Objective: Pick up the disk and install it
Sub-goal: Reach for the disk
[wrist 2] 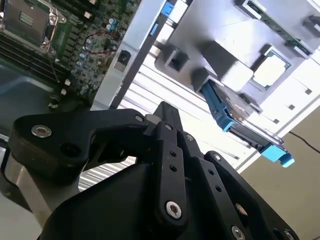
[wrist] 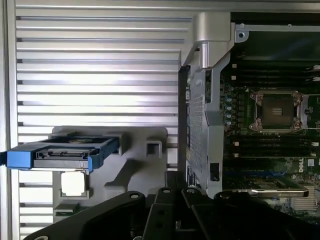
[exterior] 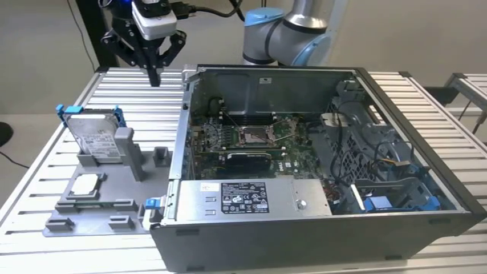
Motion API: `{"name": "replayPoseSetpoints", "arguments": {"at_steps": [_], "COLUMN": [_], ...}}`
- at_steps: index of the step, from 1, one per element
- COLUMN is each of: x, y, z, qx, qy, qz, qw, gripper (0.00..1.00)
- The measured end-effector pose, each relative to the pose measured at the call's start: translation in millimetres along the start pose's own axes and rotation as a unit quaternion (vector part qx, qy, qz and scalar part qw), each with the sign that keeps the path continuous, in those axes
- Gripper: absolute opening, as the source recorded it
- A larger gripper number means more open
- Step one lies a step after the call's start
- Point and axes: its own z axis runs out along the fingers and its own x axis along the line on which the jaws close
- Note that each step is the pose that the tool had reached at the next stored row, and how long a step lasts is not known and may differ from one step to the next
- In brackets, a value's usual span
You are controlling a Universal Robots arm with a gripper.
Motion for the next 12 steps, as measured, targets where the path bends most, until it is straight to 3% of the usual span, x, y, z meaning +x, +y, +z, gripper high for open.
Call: {"name": "replayPoseSetpoints", "arguments": {"at_steps": [12], "x": [26.4], "y": [0.0], "z": [0.9], "qx": [-0.0003], "qy": [0.0006], "qz": [-0.013], "qw": [0.99992], "gripper": [0.00]}}
